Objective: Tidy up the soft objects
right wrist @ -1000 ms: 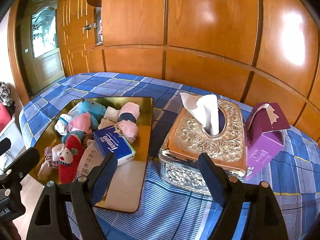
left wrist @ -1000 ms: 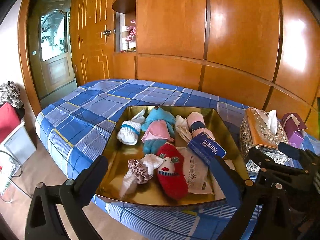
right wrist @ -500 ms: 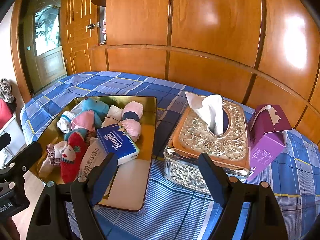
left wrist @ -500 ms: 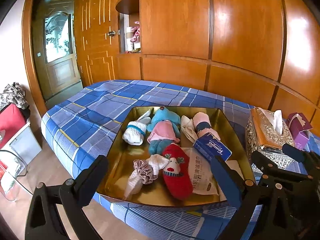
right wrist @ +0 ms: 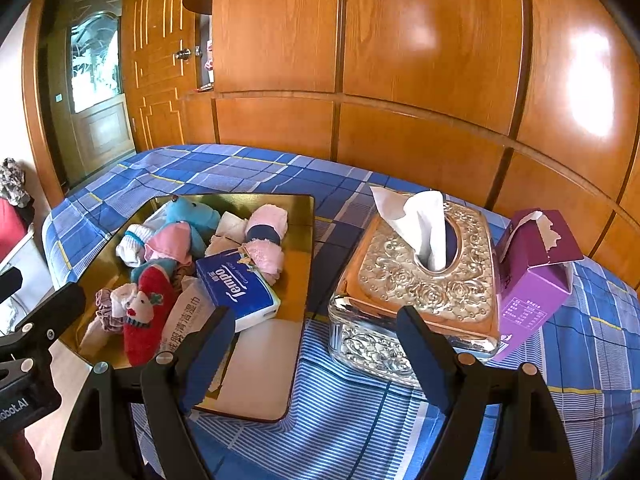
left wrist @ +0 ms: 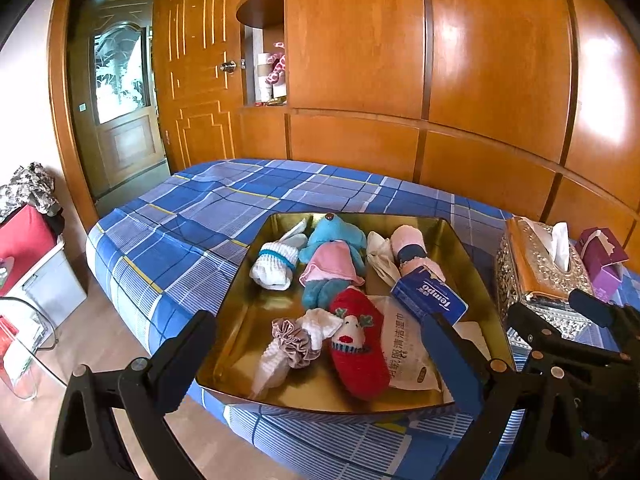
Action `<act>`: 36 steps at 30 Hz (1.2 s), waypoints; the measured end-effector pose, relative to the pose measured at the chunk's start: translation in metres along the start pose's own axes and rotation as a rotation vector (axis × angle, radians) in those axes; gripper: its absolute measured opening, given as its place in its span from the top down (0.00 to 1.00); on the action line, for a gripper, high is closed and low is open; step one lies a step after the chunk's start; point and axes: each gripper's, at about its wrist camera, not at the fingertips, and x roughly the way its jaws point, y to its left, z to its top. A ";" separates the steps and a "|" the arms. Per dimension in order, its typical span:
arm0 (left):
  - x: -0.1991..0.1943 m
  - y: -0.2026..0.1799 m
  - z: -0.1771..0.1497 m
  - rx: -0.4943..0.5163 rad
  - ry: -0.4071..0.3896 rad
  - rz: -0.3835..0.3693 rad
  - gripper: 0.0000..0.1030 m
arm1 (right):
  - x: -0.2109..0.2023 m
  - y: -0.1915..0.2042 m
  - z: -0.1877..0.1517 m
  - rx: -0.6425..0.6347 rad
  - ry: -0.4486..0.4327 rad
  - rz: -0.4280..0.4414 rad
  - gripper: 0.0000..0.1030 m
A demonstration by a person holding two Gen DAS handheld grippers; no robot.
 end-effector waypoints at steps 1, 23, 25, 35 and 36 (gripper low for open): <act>0.000 0.000 0.000 0.000 0.001 0.001 0.00 | 0.000 0.000 0.000 0.001 0.000 0.000 0.18; -0.001 0.001 0.000 0.000 0.004 0.007 0.00 | -0.001 -0.002 -0.002 0.005 0.006 0.003 0.18; -0.001 0.001 -0.001 0.001 0.004 0.009 0.00 | 0.000 -0.002 -0.002 0.008 0.006 0.001 0.18; -0.001 0.000 0.000 0.001 0.002 0.010 0.00 | -0.001 -0.002 -0.002 0.009 0.006 0.001 0.18; -0.001 0.001 0.000 0.000 0.002 0.009 0.00 | -0.001 -0.002 -0.002 0.009 0.006 0.002 0.18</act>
